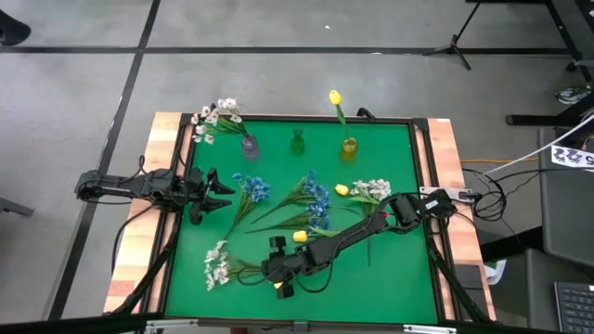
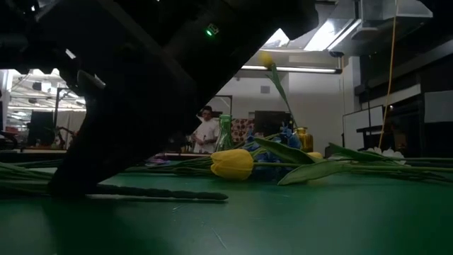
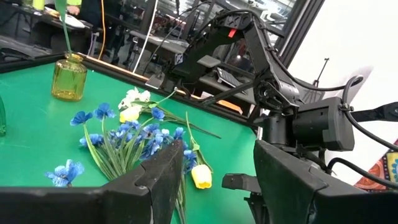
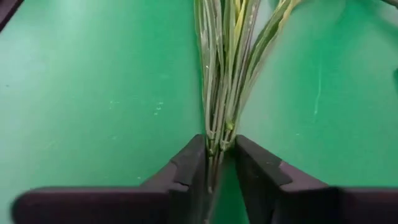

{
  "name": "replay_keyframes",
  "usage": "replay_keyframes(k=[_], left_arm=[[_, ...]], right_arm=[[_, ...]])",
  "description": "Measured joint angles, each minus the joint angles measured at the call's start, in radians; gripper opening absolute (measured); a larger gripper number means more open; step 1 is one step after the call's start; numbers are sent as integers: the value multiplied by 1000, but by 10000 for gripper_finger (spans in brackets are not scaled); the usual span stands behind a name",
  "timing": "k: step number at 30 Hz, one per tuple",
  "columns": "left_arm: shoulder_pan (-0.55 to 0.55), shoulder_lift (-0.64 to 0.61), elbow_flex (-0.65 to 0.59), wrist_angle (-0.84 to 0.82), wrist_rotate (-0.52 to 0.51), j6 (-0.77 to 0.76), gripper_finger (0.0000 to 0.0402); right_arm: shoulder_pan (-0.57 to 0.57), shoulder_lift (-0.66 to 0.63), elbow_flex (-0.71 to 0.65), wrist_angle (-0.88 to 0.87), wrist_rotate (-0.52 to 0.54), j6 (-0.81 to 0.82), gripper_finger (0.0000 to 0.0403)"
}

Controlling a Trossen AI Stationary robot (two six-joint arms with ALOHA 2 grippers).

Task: Sort flowers into vase by color
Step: Put the left white flower into the violet vase

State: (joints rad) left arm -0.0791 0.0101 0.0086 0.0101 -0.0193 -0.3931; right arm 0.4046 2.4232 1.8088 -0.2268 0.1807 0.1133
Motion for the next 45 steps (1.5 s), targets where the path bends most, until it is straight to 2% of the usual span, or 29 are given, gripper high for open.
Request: replay_keyframes(k=[6, 12, 20, 25, 33, 39, 45], left_arm=[[0, 0, 0, 0, 0, 0, 194], [0, 0, 0, 0, 0, 0, 194], [0, 0, 0, 0, 0, -9, 194], [0, 0, 0, 0, 0, -11, 194], [0, 0, 0, 0, 1, -11, 194], [0, 0, 0, 0, 1, 0, 194], [0, 0, 0, 0, 0, 3, 194]], right_arm=[[-1, 1, 0, -2, -12, 38, 12], [0, 1, -3, 30, 47, 63, 13], [-10, -29, -9, 31, 224, 66, 8], [-22, -78, -6, 12, 262, 59, 8], [-26, -162, -5, -324, 380, 193, 7], [-26, -239, -3, -477, 411, 213, 5], [-25, -341, -5, -762, 529, 307, 5]])
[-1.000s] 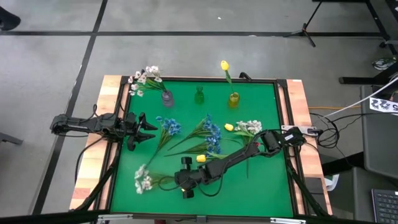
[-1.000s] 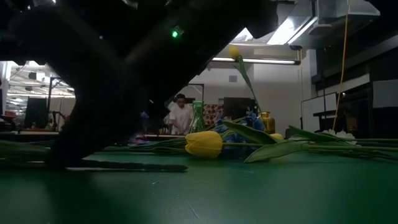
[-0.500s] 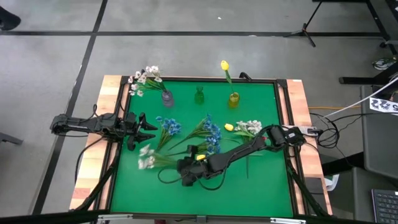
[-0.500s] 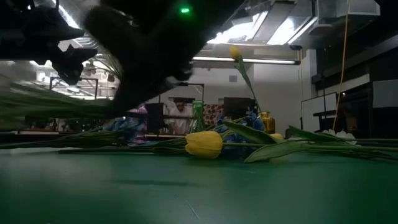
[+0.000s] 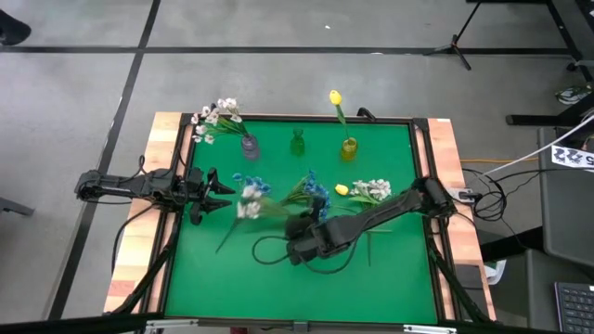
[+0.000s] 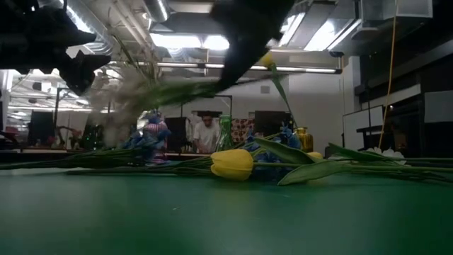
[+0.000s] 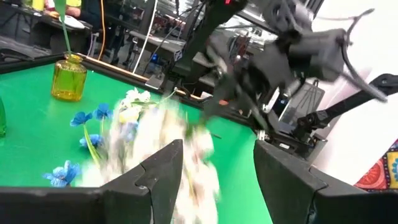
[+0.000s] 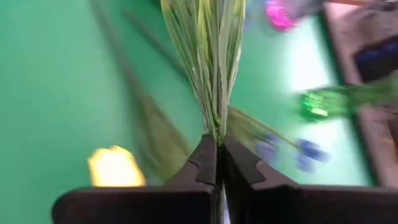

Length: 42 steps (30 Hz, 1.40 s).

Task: Sort flowers into vase by color
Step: Put the left white flower into the violet vase

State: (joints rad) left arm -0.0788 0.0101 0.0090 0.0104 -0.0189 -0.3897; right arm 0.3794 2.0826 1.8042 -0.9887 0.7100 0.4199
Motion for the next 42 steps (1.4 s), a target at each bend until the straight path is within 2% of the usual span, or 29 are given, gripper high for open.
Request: replay_keyframes(k=[6, 13, 16, 21, 24, 27, 30, 33, 37, 40, 42], left_arm=[[0, 0, 0, 0, 0, 0, 194], [0, 0, 0, 0, 0, 4, 194], [0, 0, 0, 0, 0, 4, 194], [0, 0, 0, 0, 0, 23, 194], [0, 0, 0, 0, -1, 24, 194], [0, 0, 0, 0, -1, 24, 194], [0, 0, 0, 0, -2, 24, 194], [0, 0, 0, 0, -2, 24, 194], [0, 0, 0, 0, -2, 24, 194], [0, 0, 0, 0, -2, 25, 194], [0, 0, 0, 0, -3, 31, 194]], right_arm=[[0, -129, 0, -176, 193, 75, 6], [0, -246, 1, -148, 517, 71, 5], [0, -256, 2, -121, 586, 67, 5], [-6, -257, 2, -38, 575, -12, 4], [-29, -266, 0, 106, 445, -193, 4], [-72, -273, 1, 388, 265, -506, 4], [-122, -272, 0, 690, 44, -795, 4], [-170, -272, 0, 980, -200, -1007, 4], [-204, -275, -56, 1304, -412, -1228, 4], [-231, -274, -195, 1605, -543, -1319, 4], [-261, -272, -311, 1843, -624, -1312, 4]])
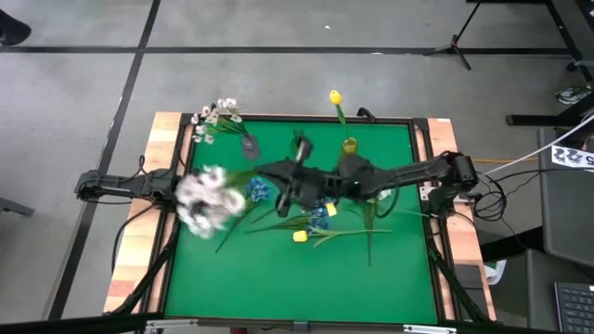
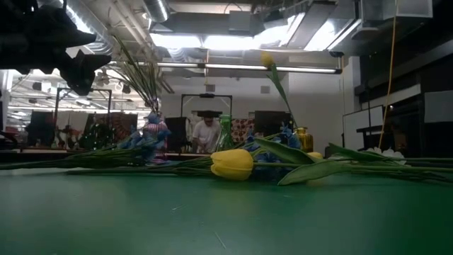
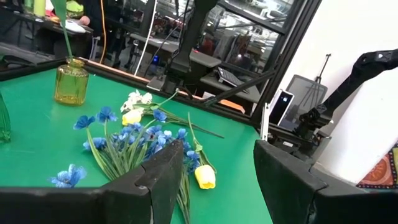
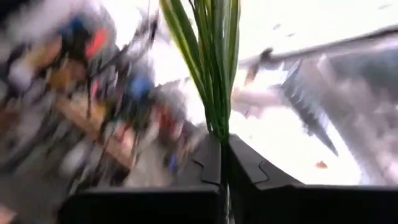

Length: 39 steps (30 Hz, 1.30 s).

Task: Sort flowers into vase by color
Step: Put the left white flower into the violet vase

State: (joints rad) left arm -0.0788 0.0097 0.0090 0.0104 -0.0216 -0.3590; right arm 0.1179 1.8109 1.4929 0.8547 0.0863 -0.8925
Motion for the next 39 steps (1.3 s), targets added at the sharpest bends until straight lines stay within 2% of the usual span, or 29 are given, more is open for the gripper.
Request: replay_keyframes(k=[4, 6, 9, 12, 21, 30, 39], left_arm=[[0, 0, 0, 0, 0, -5, 194], [0, 0, 0, 0, 0, -4, 194], [0, 0, 0, 0, -2, -4, 194], [0, -1, 0, -1, -2, -5, 194], [0, 2, 0, 0, -6, -1, 194], [0, 2, 0, 0, 16, -24, 194], [0, 2, 0, 0, 45, -88, 194]], right_arm=[[-94, 34, -234, 556, -122, 155, 4], [-134, 69, -306, 722, -134, 245, 4], [-172, 93, -319, 709, -134, 338, 4], [-183, 151, -268, 716, -132, 359, 4], [-287, 415, 7, 709, -114, 547, 13], [-312, 675, 286, 712, -72, 684, 13], [-344, 754, 346, 681, -24, 762, 12]])
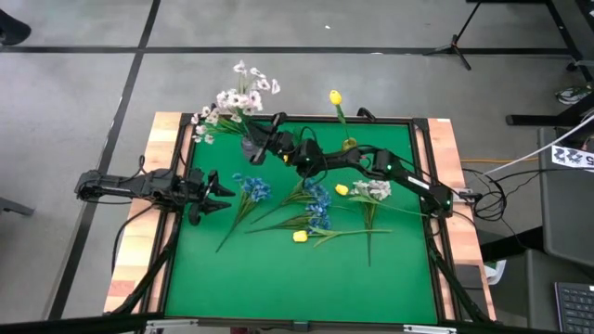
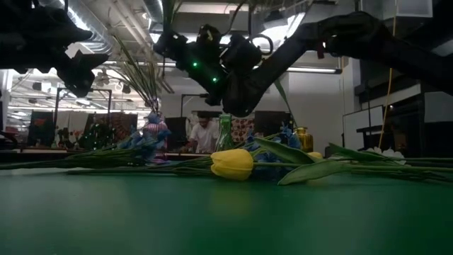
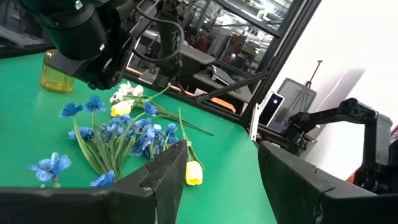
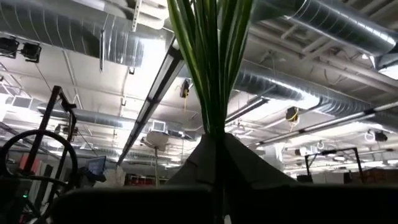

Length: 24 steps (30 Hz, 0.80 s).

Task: Sort flowers into vase by color
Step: Put the left white flower into the violet vase

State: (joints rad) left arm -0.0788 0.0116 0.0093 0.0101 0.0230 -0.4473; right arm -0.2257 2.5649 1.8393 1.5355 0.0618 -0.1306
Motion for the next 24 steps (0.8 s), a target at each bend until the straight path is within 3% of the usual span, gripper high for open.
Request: replay_keyframes(k=[24], left_arm=[[0, 0, 0, 0, 0, -18, 194]], right_arm=[[-11, 5, 0, -124, 46, -61, 5]])
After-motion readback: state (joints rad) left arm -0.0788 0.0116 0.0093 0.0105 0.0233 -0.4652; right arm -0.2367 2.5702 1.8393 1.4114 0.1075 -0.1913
